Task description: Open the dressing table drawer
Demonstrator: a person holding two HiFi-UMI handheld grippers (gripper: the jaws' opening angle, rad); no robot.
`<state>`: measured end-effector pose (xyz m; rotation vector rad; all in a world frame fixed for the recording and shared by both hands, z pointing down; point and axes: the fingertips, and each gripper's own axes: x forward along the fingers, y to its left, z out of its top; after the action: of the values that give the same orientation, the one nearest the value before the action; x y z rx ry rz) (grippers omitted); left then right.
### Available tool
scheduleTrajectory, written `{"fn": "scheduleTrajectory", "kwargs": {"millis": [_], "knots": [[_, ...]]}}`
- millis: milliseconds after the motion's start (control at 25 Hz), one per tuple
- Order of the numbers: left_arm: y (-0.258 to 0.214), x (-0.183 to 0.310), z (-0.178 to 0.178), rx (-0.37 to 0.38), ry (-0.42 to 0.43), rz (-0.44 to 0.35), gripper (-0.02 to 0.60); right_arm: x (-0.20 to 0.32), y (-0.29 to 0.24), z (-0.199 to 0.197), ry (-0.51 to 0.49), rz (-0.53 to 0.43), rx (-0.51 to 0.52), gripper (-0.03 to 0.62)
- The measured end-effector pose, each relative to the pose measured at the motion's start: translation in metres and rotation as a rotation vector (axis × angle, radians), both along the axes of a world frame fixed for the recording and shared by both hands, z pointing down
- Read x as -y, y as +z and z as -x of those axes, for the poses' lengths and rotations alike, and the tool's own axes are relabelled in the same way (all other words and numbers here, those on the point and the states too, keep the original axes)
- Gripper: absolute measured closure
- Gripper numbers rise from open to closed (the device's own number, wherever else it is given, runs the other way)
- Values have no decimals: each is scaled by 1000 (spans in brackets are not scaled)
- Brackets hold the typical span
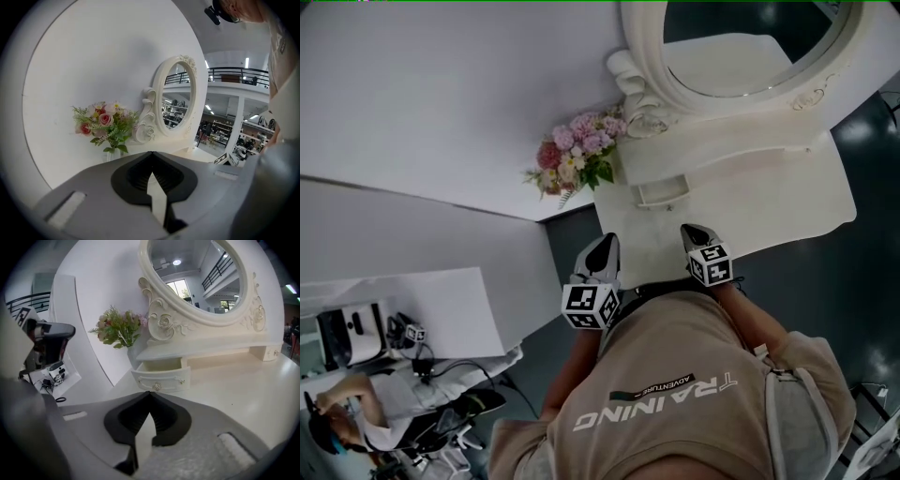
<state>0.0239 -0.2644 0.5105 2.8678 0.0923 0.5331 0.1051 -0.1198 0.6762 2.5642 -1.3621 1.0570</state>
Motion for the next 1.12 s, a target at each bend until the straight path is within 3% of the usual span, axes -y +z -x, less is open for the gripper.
{"fn": "scheduleTrajectory", "kwargs": {"millis": [360,760,1120], "knots": [[-40,19,-16,-116,-46,-7,563,23,-105,3,-98,-137,-24,592],[-114,43,-16,-246,-88,-92,563,74,-252,5,-293,-245,-405,592],[-158,61,-14,-345,-117,-184,563,99,-309,13,-328,-342,-556,592]]}}
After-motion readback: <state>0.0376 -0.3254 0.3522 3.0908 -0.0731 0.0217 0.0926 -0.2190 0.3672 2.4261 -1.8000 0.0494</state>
